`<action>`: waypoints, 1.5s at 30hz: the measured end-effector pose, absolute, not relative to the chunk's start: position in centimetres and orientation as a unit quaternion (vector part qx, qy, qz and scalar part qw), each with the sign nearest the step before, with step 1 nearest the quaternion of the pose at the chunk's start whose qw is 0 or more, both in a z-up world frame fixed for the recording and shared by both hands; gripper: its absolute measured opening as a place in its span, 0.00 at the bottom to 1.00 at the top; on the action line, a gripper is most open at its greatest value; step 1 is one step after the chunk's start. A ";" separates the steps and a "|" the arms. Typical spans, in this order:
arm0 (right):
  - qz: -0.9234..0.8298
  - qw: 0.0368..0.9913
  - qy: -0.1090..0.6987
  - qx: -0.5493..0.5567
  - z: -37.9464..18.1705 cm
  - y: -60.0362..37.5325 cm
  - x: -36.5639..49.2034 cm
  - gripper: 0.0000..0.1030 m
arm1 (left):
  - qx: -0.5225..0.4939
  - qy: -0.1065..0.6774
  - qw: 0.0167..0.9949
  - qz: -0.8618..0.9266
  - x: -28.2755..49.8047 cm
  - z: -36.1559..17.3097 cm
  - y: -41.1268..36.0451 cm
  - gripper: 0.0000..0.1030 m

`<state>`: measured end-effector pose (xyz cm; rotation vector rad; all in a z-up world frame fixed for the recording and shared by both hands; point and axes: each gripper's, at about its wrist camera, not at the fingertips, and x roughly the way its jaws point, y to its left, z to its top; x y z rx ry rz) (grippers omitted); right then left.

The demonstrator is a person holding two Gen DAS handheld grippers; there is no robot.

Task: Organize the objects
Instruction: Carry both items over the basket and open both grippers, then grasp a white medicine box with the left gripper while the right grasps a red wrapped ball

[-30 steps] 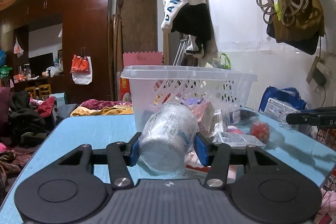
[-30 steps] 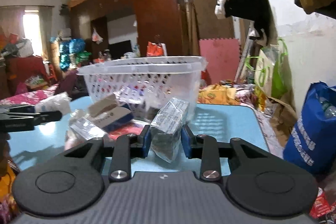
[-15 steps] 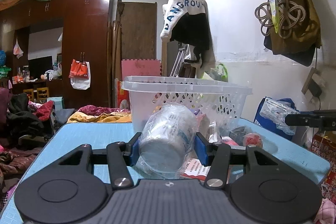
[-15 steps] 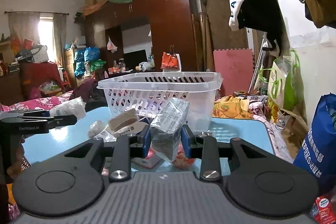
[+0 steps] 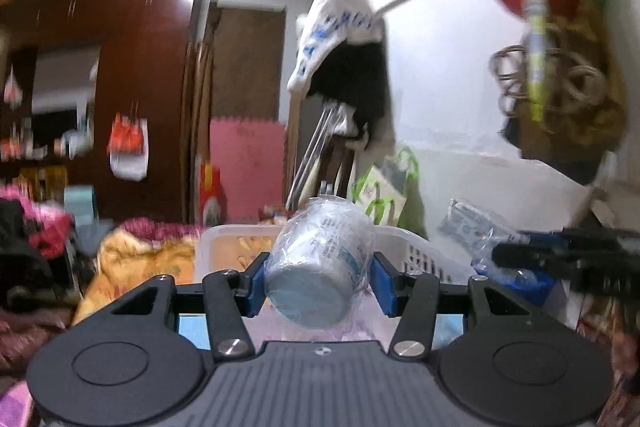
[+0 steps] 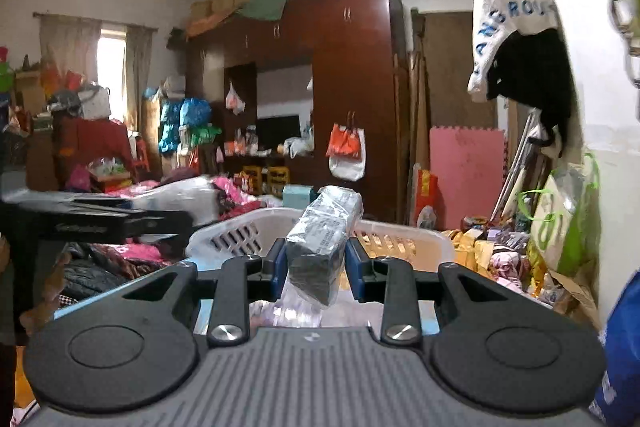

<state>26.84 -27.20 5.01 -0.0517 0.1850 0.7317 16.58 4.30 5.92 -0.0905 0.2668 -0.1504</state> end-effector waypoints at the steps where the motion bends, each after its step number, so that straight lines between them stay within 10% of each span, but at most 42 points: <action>1: 0.360 0.928 0.095 -0.026 5.3 -26.7 27.7 0.34 | -0.047 0.146 0.986 -0.071 18.1 6.0 4.2 0.54; 4: 0.359 0.925 0.117 -0.033 5.3 -25.0 30.4 0.44 | -0.042 0.178 0.982 -0.048 21.9 5.7 4.0 0.63; 6: 0.351 0.928 0.116 -0.038 5.0 -24.4 31.1 0.95 | -0.041 0.189 0.980 -0.040 23.1 5.2 4.1 0.76; 7: 0.346 0.930 0.114 -0.042 4.8 -24.5 30.9 0.99 | -0.044 0.190 0.980 -0.037 23.1 4.9 4.3 0.76; 20: 0.310 0.938 0.145 -0.056 -1.1 -29.4 24.6 1.00 | -0.009 0.172 0.981 -0.089 9.0 -1.7 1.6 0.88; 35: 0.302 0.920 0.248 -0.039 -5.7 -28.2 28.6 0.99 | 0.050 0.227 0.970 -0.064 11.9 -5.4 -4.7 0.82; 40: 0.301 0.915 0.264 -0.056 -5.9 -27.6 29.0 0.77 | 0.047 0.222 0.972 -0.067 11.4 -5.8 -4.5 0.74; 42: 0.300 0.915 0.264 -0.049 -5.9 -27.9 29.1 0.48 | 0.053 0.207 0.975 -0.061 10.6 -5.6 -4.4 0.73; 45: 0.291 0.916 0.271 -0.050 -6.2 -27.9 29.5 0.48 | 0.043 0.190 0.978 -0.068 9.8 -4.9 -3.8 0.73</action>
